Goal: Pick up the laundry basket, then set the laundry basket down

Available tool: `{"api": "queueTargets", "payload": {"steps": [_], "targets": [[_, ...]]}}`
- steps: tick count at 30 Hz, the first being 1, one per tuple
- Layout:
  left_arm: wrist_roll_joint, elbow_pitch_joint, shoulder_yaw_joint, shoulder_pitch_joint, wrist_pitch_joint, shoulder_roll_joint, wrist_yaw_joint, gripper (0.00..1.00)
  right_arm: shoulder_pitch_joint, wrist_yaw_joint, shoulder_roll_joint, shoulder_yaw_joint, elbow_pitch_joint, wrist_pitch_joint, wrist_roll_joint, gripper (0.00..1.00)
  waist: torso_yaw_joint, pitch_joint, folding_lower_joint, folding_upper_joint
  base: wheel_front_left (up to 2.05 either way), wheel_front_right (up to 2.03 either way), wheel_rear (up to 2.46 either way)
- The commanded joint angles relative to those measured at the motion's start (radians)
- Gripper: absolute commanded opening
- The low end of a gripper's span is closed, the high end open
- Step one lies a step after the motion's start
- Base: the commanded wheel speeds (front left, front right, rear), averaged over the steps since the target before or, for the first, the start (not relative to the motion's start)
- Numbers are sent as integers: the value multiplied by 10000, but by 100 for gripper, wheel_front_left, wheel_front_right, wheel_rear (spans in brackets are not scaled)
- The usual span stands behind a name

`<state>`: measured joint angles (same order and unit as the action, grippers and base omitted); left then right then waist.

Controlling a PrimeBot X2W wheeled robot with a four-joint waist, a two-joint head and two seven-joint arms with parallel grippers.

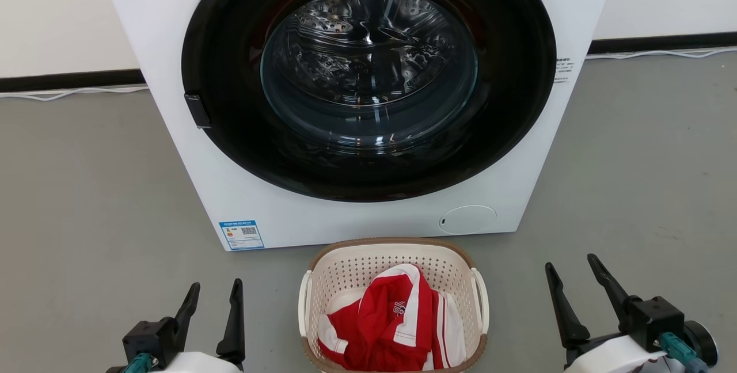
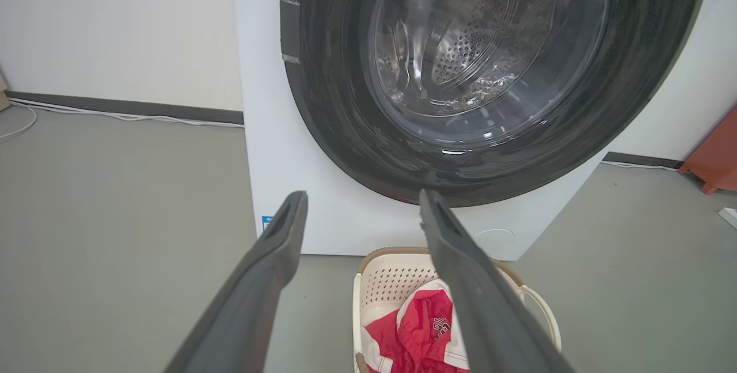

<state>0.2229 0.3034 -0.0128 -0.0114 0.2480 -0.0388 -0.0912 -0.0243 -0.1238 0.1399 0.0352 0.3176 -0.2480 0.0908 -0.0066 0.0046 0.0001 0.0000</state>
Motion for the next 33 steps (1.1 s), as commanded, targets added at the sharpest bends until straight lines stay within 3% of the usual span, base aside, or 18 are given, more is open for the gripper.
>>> {"api": "queueTargets", "payload": {"steps": [1,23,33], "targets": [[-140,-252,-264,163,137,-114,42,100,-368,-69,99,162,-157,-137,-98,100,-7,-9,0,0,0,0,0],[-80,-143,-243,190,137,-114,4,100,-384,-69,30,-16,-46,-137,-28,100,-3,32,0,0,0,0,0],[-44,-141,-100,534,137,-114,37,100,-622,-69,-172,-261,-66,-137,244,100,24,568,0,0,0,0,0]]}}
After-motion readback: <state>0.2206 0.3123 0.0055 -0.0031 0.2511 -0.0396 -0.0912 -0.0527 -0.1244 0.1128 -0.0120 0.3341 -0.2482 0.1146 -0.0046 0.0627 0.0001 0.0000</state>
